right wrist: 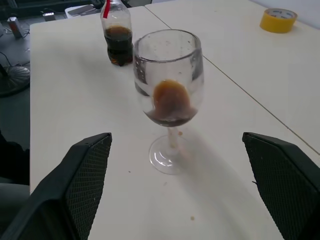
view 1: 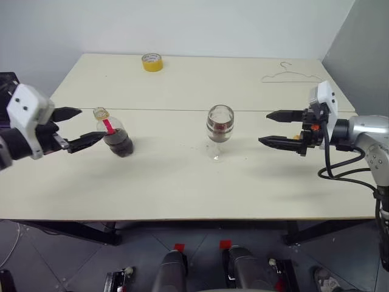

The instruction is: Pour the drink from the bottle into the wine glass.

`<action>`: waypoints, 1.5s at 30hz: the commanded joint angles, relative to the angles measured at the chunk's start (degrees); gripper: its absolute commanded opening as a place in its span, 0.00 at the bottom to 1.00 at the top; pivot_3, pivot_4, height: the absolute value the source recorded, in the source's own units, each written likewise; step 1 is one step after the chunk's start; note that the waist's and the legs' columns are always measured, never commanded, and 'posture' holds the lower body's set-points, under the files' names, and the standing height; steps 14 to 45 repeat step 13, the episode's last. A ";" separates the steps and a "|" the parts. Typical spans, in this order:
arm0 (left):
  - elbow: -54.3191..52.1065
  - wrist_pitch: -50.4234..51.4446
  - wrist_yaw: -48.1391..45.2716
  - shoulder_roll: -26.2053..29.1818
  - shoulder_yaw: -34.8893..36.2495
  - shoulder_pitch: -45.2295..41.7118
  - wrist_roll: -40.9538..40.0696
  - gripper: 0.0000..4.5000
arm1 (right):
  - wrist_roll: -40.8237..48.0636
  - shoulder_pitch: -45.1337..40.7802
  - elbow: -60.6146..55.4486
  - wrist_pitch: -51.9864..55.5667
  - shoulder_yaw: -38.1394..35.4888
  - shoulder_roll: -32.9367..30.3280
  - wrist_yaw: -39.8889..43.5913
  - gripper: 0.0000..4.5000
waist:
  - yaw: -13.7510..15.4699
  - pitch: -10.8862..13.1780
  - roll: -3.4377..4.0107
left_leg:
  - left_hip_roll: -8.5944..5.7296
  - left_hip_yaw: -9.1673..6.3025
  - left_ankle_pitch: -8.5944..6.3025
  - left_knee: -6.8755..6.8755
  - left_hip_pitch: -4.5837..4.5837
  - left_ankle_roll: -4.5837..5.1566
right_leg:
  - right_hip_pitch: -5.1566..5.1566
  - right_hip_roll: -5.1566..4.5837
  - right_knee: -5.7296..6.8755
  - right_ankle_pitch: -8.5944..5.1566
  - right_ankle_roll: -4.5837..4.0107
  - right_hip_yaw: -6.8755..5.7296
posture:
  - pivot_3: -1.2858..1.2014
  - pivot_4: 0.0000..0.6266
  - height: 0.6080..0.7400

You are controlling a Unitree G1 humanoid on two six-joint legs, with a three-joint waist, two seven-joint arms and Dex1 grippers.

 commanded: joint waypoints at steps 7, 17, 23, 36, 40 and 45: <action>6.69 -1.16 -10.27 9.00 7.11 -4.07 -3.11 0.99 | -0.46 -4.54 5.45 -3.20 -4.07 -7.53 9.77 1.00 | -0.07 0.02 0.02 | 0.01 0.22 0.00 -0.04 -0.19 0.00 | -0.34 0.00 0.11 0.00 0.00 0.10 | 0.52 0.24 1.00; 10.31 0.32 -14.92 12.73 8.06 -6.14 -4.69 0.99 | -3.69 -8.65 12.56 -6.90 -1.75 -10.45 16.23 1.00 | -0.11 0.03 0.04 | 0.05 0.27 0.00 0.00 -0.17 0.00 | -0.37 -0.01 0.14 -0.01 0.00 0.09 | 0.52 0.24 1.00; 10.31 0.32 -14.92 12.73 8.06 -6.14 -4.69 0.99 | -3.69 -8.65 12.56 -6.90 -1.75 -10.45 16.23 1.00 | -0.11 0.03 0.04 | 0.05 0.27 0.00 0.00 -0.17 0.00 | -0.37 -0.01 0.14 -0.01 0.00 0.09 | 0.52 0.24 1.00; 10.31 0.32 -14.92 12.73 8.06 -6.14 -4.69 0.99 | -3.69 -8.65 12.56 -6.90 -1.75 -10.45 16.23 1.00 | -0.11 0.03 0.04 | 0.05 0.27 0.00 0.00 -0.17 0.00 | -0.37 -0.01 0.14 -0.01 0.00 0.09 | 0.52 0.24 1.00; 10.31 0.32 -14.92 12.73 8.06 -6.14 -4.69 0.99 | -3.69 -8.65 12.56 -6.90 -1.75 -10.45 16.23 1.00 | -0.11 0.03 0.04 | 0.05 0.27 0.00 0.00 -0.17 0.00 | -0.37 -0.01 0.14 -0.01 0.00 0.09 | 0.52 0.24 1.00; 10.31 0.32 -14.92 12.73 8.06 -6.14 -4.69 0.99 | -3.69 -8.65 12.56 -6.90 -1.75 -10.45 16.23 1.00 | -0.11 0.03 0.04 | 0.05 0.27 0.00 0.00 -0.17 0.00 | -0.37 -0.01 0.14 -0.01 0.00 0.09 | 0.52 0.24 1.00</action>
